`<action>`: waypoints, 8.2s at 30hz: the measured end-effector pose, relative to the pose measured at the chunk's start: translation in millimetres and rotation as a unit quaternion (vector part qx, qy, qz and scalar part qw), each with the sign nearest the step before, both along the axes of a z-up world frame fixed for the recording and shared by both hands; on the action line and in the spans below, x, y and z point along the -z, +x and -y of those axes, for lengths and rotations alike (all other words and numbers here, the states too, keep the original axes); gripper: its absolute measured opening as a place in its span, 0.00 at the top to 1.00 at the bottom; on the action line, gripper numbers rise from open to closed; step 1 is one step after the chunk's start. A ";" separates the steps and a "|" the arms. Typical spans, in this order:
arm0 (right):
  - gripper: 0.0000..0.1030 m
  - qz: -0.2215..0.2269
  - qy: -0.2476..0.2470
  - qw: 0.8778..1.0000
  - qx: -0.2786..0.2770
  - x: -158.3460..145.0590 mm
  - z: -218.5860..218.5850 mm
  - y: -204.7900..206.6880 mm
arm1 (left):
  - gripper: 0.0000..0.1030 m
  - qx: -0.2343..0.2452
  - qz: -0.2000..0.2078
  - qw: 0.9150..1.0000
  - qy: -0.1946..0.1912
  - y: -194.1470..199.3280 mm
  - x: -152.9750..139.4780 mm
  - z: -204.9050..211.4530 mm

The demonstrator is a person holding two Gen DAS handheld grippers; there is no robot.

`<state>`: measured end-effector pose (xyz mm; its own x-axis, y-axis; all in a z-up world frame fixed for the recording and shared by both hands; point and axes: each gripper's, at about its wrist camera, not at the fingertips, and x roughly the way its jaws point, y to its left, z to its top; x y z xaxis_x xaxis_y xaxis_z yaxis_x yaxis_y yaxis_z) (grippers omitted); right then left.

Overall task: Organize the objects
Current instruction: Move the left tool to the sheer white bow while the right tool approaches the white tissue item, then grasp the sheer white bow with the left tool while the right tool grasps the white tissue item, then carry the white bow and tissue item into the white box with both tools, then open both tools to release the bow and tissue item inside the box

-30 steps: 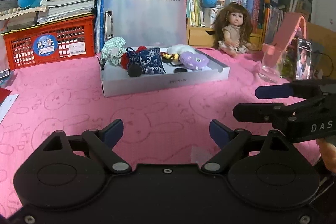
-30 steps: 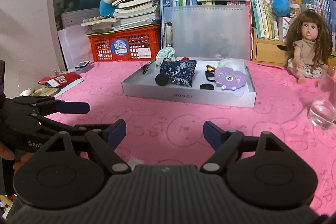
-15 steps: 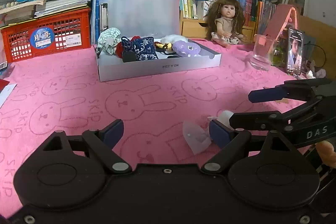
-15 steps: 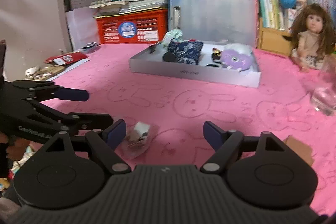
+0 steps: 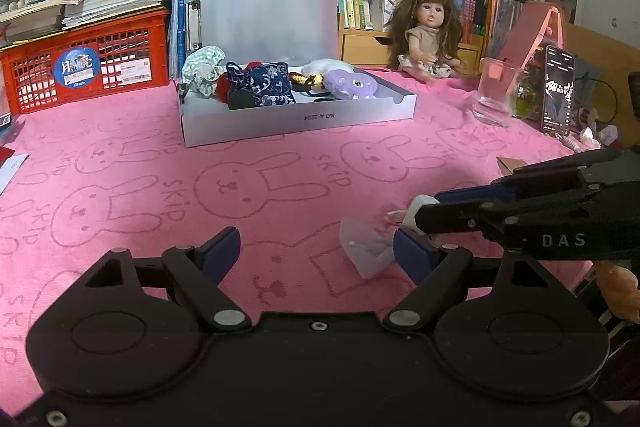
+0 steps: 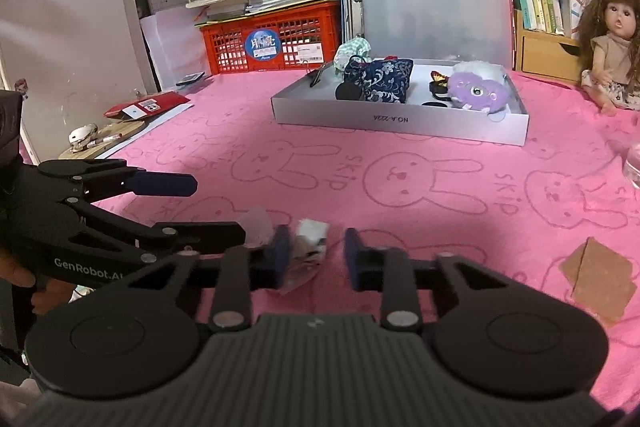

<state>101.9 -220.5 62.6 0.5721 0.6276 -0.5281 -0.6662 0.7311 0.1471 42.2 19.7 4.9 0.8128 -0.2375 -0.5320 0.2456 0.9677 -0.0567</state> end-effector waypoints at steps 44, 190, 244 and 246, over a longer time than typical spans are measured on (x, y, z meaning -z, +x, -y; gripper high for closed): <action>0.78 0.033 -0.001 0.994 0.100 -1.1 27.7 0.8 | 0.86 0.015 0.024 1.000 0.005 -7.8 -1.4 51.9; 0.78 -0.058 0.123 0.976 0.173 -30.5 16.3 180.4 | 0.86 -0.116 -0.014 0.985 -0.123 222.7 -37.4 -34.6; 0.77 -0.059 0.029 0.980 0.187 5.5 -24.9 220.0 | 0.86 -0.136 -0.039 0.989 -0.052 272.2 0.5 -8.0; 0.77 -0.059 0.029 0.980 0.186 5.6 -24.9 219.8 | 0.86 -0.136 -0.039 0.989 -0.050 272.2 0.5 -7.8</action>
<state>321.7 -195.6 57.0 0.7046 0.4172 -0.5739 -0.3305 0.9087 0.2549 314.4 27.5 4.4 0.8110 -0.0709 -0.5807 -0.0318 0.9858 -0.1647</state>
